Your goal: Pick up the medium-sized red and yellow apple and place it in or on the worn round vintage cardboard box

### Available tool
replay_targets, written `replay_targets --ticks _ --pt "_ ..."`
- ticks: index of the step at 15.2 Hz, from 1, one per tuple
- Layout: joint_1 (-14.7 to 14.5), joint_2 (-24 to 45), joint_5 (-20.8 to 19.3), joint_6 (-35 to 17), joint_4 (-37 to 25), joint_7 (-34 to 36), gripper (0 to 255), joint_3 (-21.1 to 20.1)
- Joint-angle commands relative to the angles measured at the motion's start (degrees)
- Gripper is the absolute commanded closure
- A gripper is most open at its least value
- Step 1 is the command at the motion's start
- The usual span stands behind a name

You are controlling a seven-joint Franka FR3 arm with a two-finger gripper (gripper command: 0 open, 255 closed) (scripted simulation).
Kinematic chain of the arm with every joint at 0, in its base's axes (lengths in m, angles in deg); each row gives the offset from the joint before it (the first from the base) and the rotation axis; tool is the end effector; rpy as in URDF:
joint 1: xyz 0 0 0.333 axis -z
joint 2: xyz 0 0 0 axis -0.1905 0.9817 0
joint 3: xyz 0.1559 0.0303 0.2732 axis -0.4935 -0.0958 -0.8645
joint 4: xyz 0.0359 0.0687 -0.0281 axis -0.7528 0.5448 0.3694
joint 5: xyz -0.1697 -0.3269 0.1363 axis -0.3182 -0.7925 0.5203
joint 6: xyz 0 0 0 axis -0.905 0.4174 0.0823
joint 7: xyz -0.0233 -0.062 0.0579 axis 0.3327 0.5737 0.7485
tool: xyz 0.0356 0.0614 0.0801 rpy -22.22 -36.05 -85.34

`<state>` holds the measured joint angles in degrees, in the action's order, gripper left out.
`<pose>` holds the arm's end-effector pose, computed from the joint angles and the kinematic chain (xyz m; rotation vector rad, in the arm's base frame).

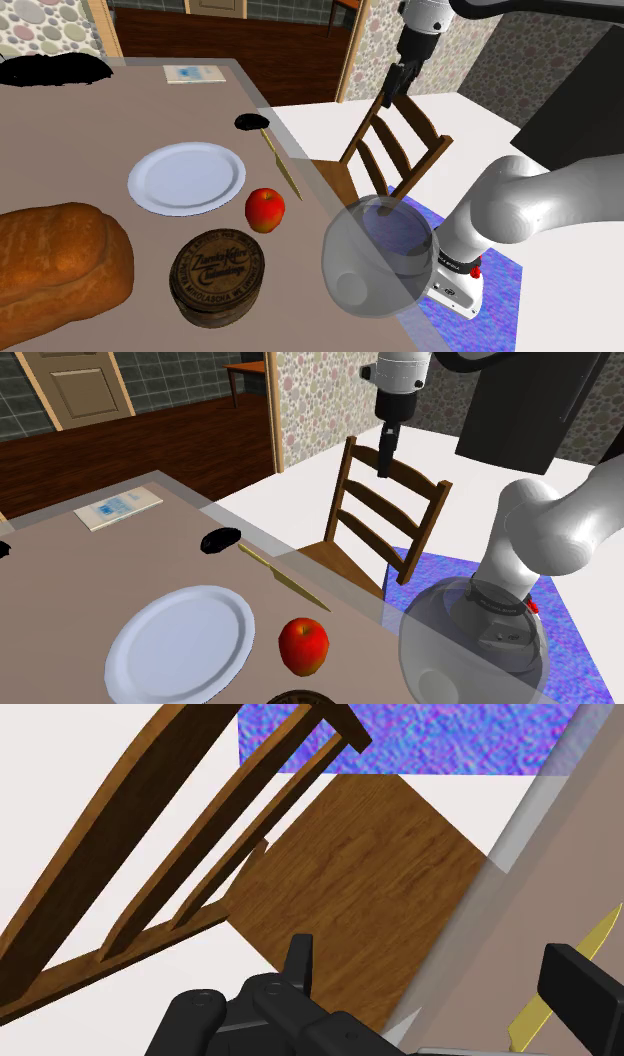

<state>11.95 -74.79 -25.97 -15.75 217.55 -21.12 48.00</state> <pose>0.3152 -0.0199 0.5554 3.0482 -0.0026 0.0088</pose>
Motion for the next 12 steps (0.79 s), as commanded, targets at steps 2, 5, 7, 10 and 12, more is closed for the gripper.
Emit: replay_targets --ticks 2,5,7,10,12 --pt "-0.6 0.7 0.9 -0.8 0.3 0.9 0 -0.9" --pt "-2.4 3.1 3.6 -3.2 0.8 3.6 0 -3.4" --pt "-3.7 4.9 5.3 -4.9 0.8 5.3 0 -5.1" --pt "-5.4 8.1 7.7 -7.6 0.5 7.8 0 -7.7" --pt "-6.5 10.4 9.2 -9.3 0.0 9.4 0 -9.4"
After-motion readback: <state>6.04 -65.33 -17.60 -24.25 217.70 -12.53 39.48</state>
